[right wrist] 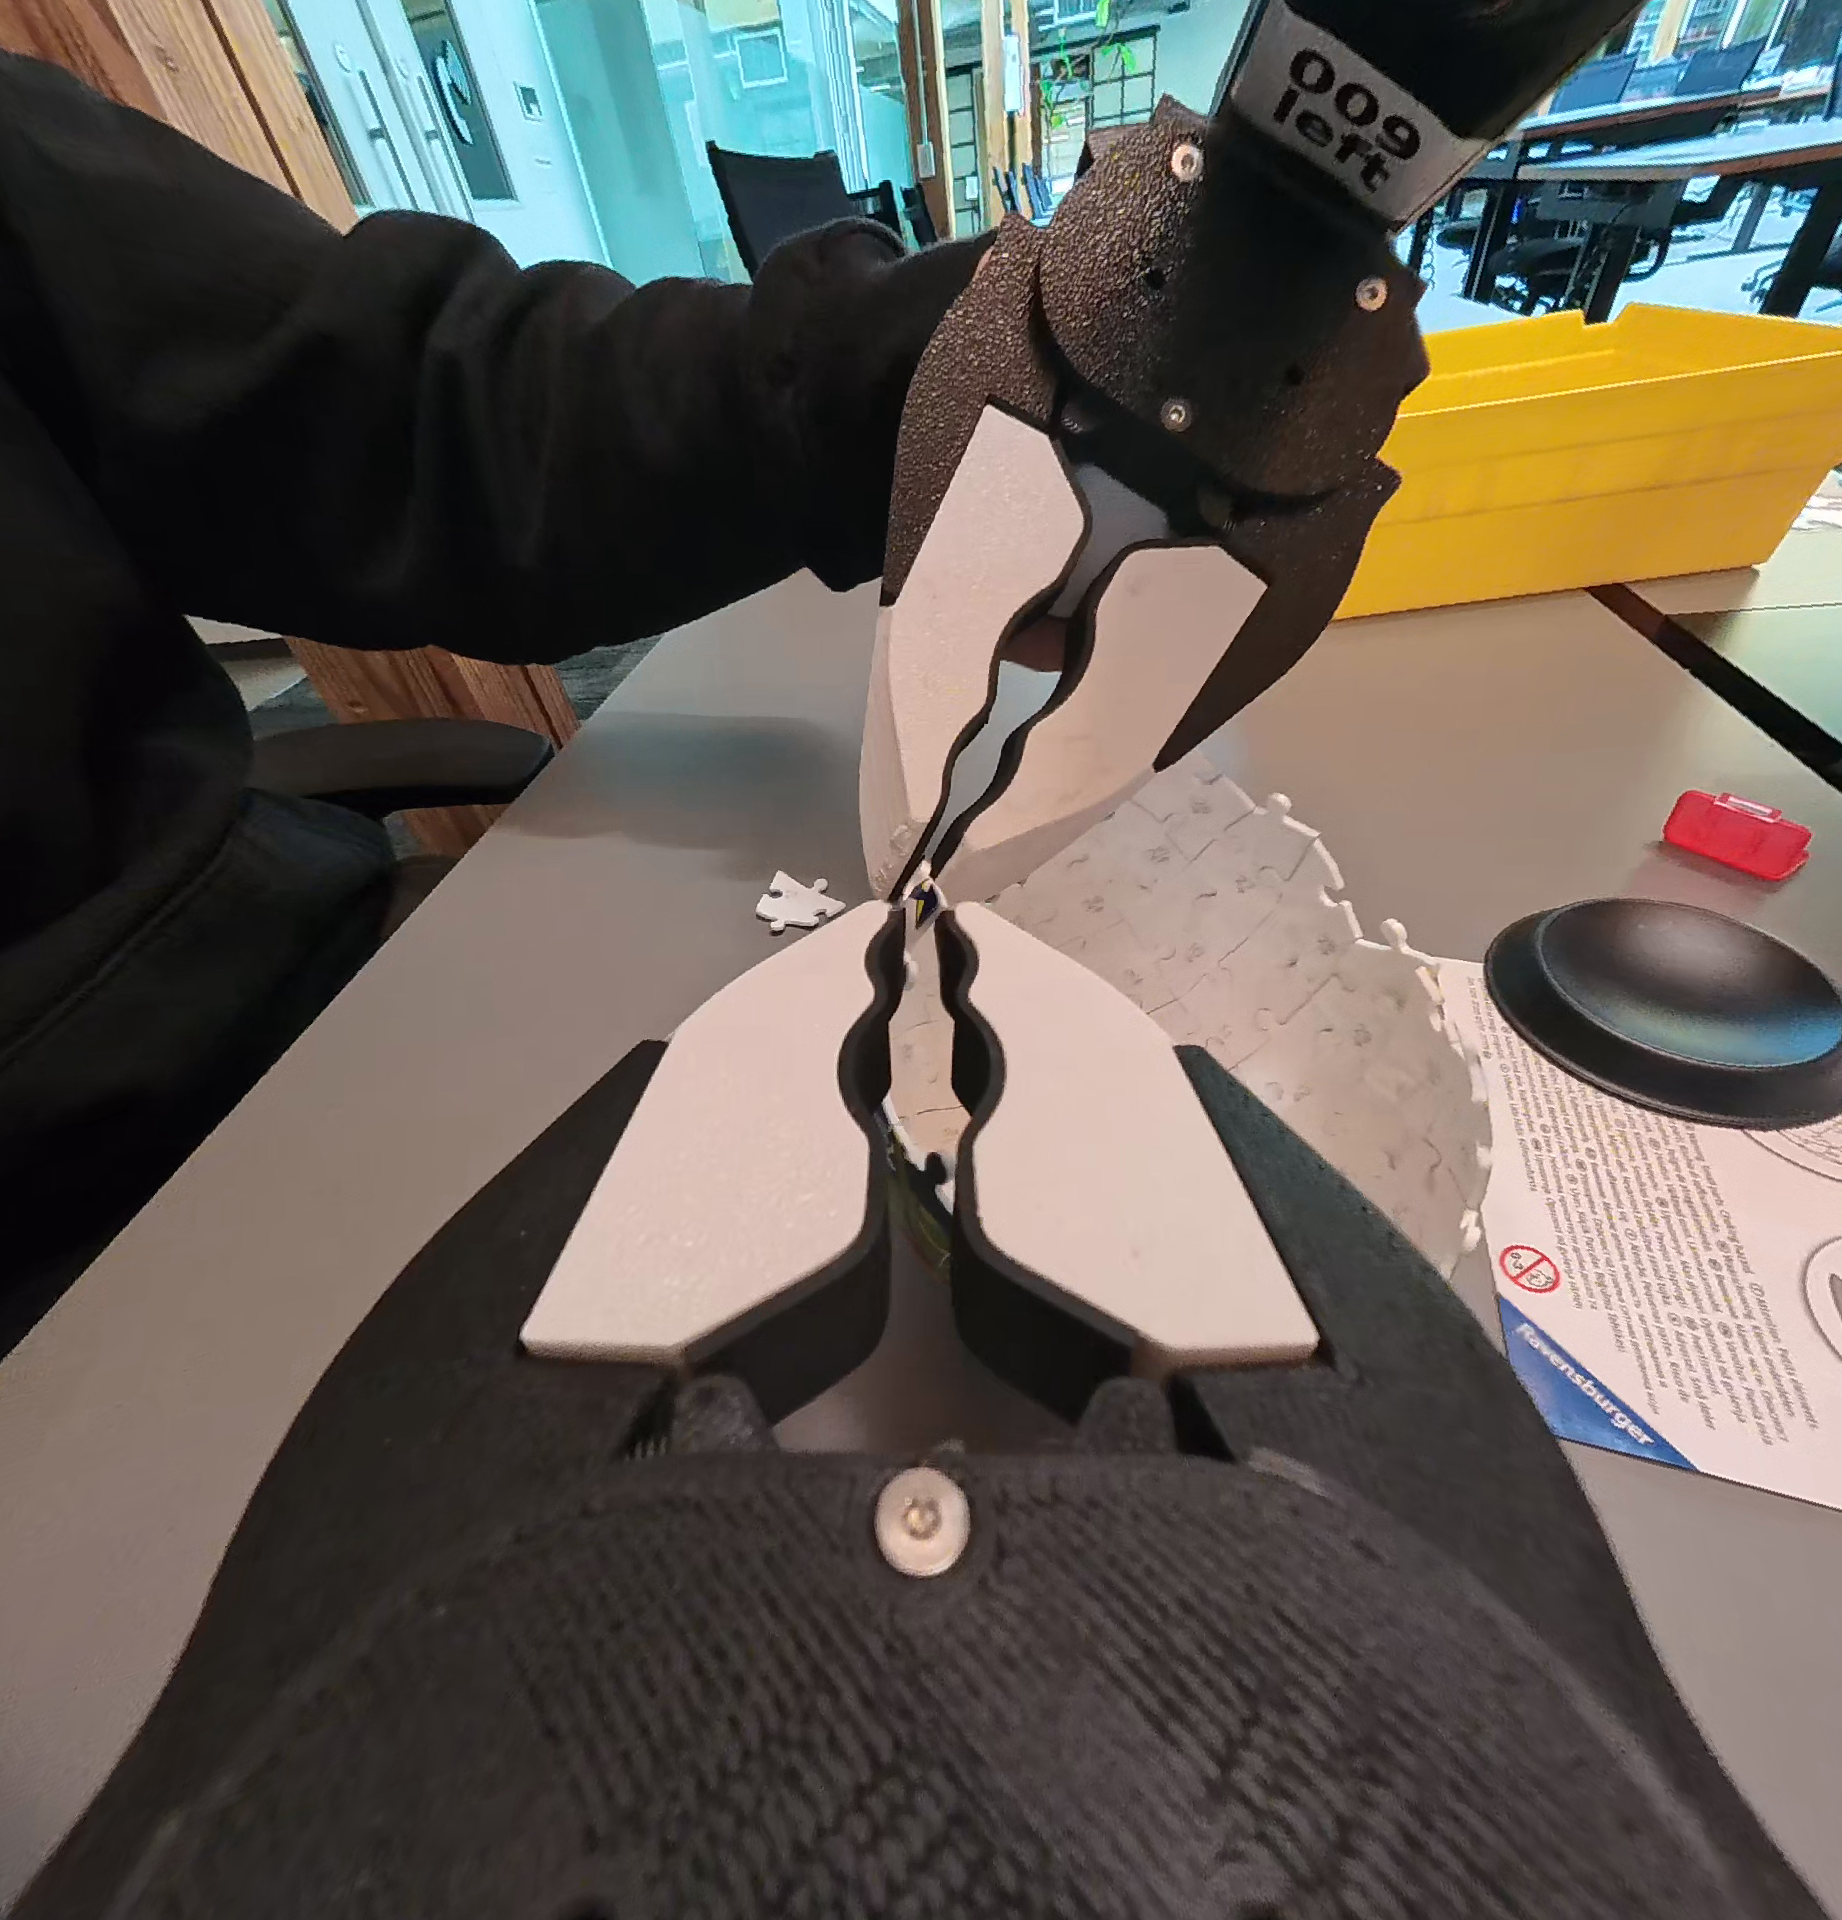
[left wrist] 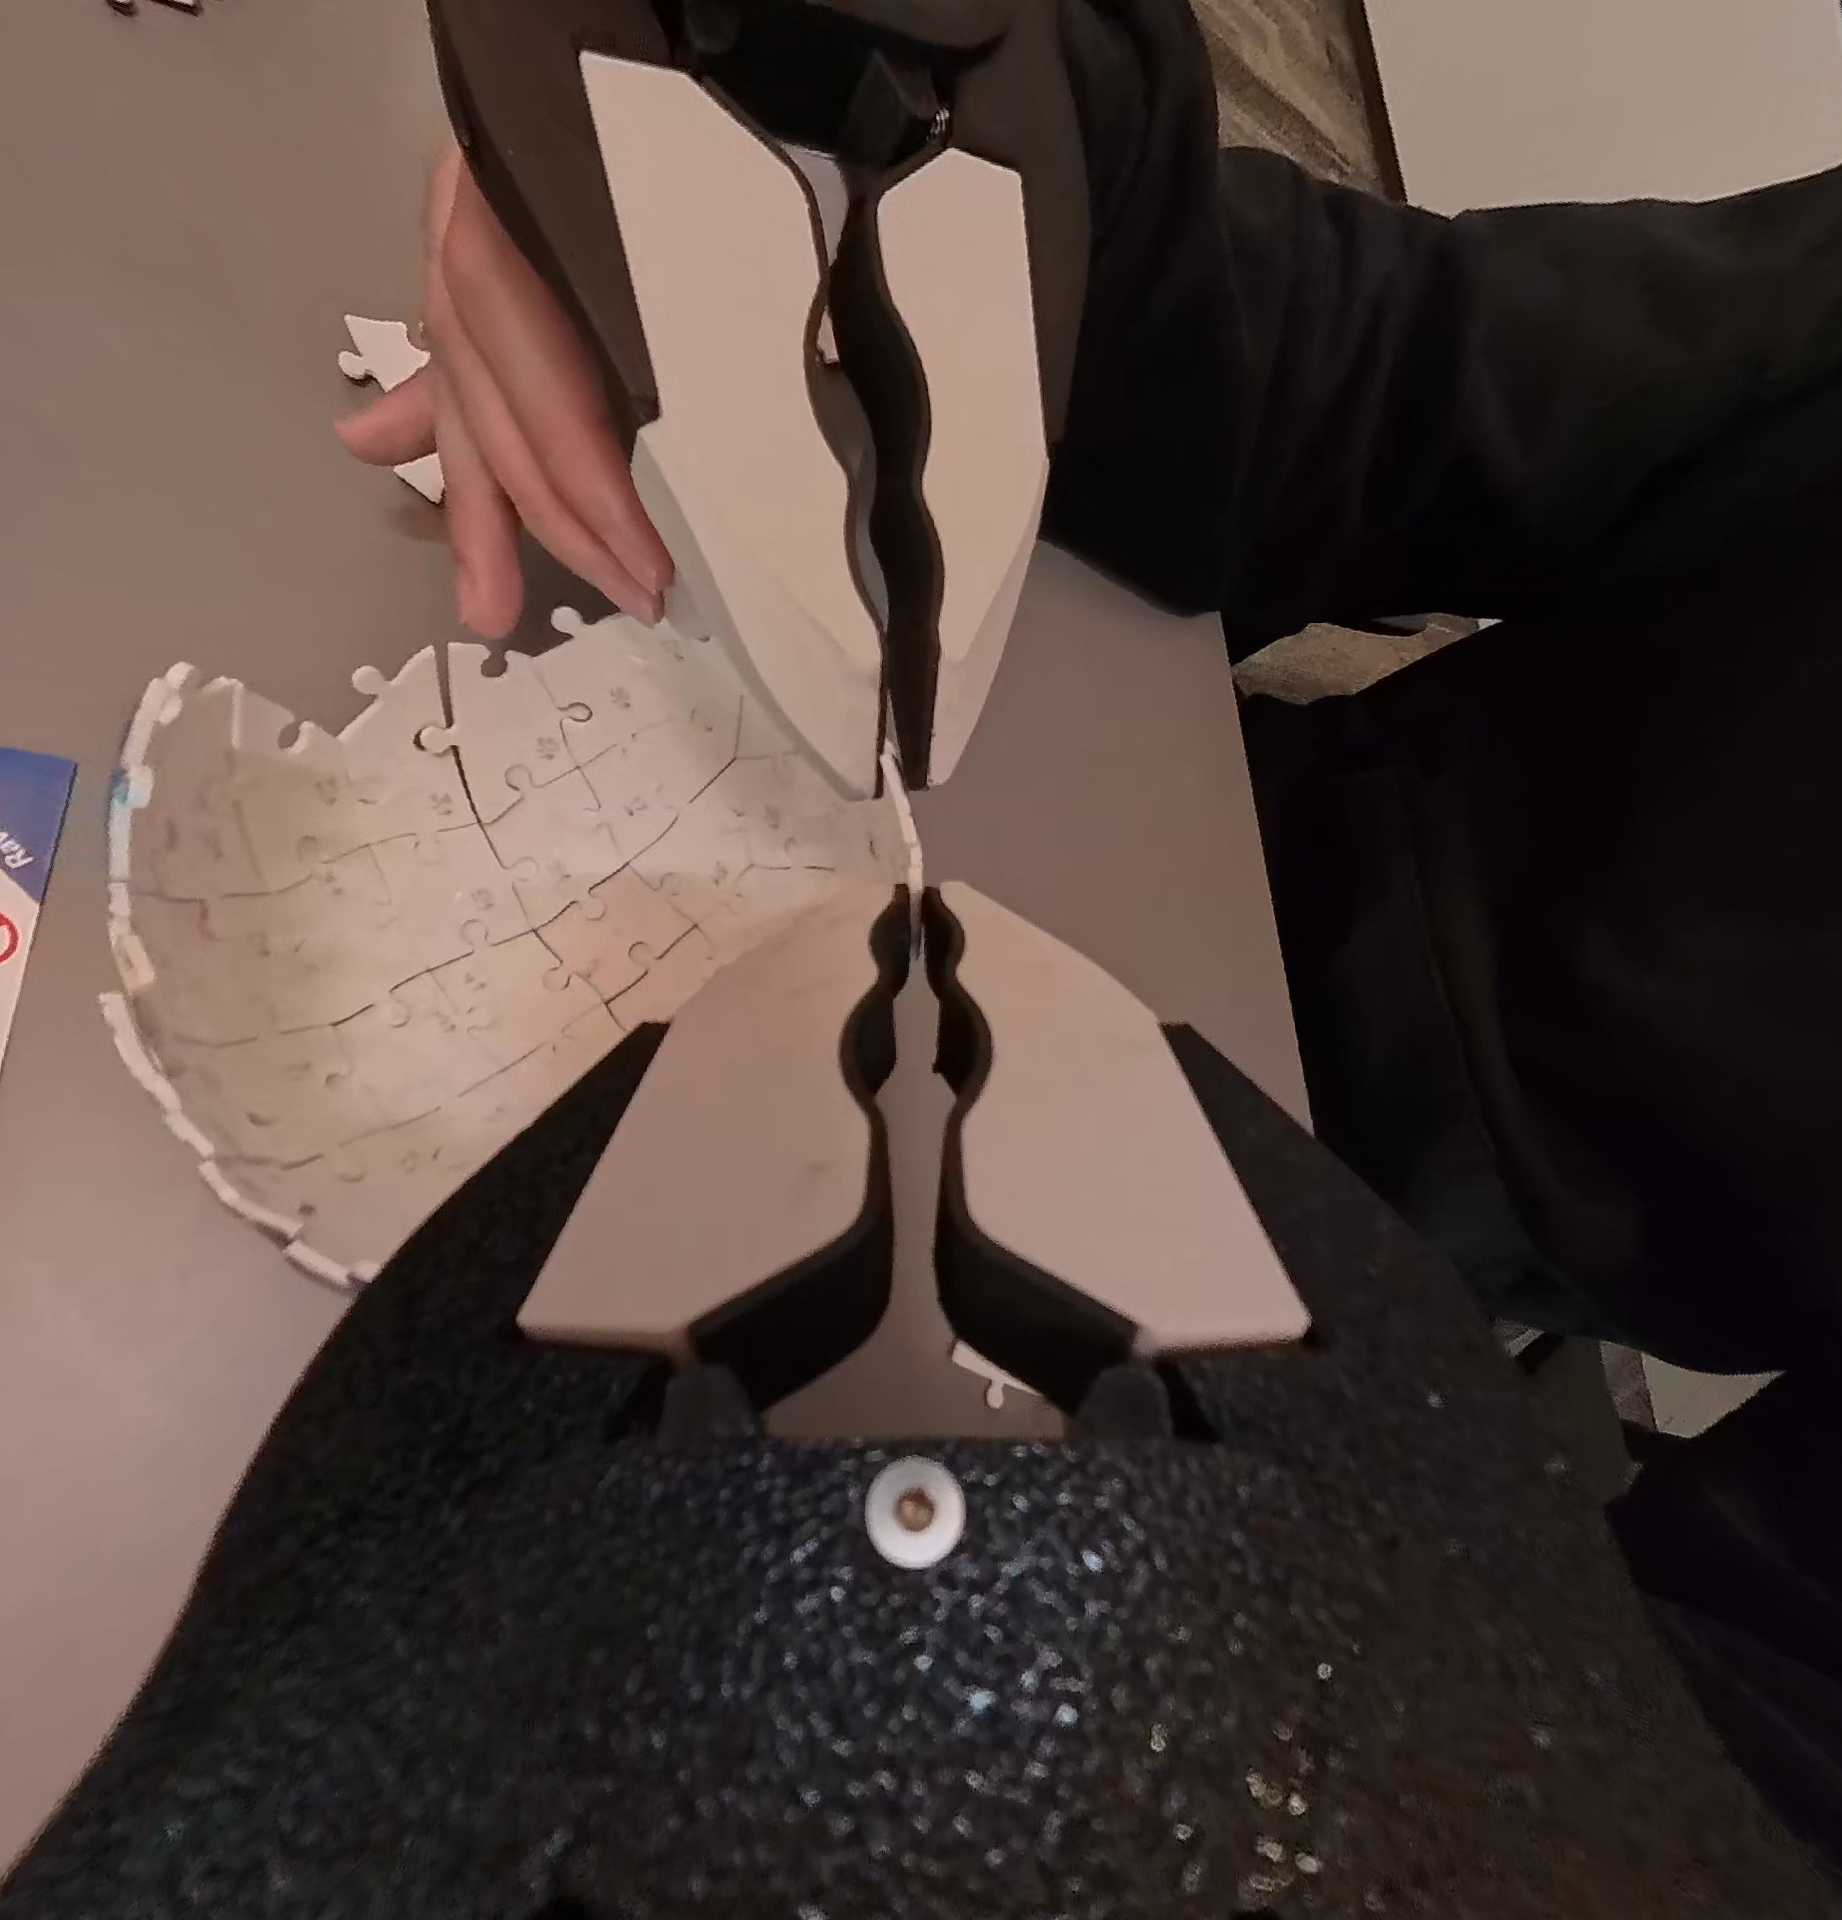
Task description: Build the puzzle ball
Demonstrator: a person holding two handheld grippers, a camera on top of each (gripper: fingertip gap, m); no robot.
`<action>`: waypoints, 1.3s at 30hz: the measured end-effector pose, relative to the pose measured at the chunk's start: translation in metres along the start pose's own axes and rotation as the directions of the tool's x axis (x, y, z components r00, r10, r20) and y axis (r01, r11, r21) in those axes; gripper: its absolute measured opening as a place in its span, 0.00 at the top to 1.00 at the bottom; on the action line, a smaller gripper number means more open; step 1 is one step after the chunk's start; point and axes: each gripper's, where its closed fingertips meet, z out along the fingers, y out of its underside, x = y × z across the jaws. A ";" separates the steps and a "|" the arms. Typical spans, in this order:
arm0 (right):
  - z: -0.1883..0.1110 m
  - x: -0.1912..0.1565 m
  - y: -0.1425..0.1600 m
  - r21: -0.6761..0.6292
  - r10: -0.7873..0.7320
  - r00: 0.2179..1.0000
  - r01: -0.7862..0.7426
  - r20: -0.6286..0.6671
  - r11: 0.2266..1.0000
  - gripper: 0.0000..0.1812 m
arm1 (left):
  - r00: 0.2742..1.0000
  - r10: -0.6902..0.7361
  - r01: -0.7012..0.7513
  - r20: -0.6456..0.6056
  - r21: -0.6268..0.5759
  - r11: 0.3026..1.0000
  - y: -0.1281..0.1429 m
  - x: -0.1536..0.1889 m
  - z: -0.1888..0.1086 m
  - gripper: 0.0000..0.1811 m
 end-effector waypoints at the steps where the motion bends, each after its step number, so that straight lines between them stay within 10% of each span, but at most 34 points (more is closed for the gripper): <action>1: 0.000 0.000 0.001 -0.004 0.001 1.000 -0.001 -0.001 1.000 0.97 | 1.000 0.001 -0.001 0.001 -0.006 1.000 0.000 0.000 0.000 0.99; 17: -0.001 -0.004 -0.003 0.006 -0.010 1.000 0.010 0.013 1.000 0.98 | 0.999 0.034 -0.034 0.030 0.003 0.999 -0.006 0.005 -0.003 0.89; 26: -0.001 -0.003 -0.003 0.005 -0.020 1.000 0.020 0.007 1.000 0.98 | 0.946 0.111 -0.142 0.306 0.081 0.986 -0.001 0.011 -0.043 0.82; 39: -0.004 -0.002 -0.004 0.005 -0.040 0.999 0.040 -0.013 0.999 0.97 | 0.805 0.018 0.029 0.593 -0.070 0.997 0.151 0.014 -0.019 0.76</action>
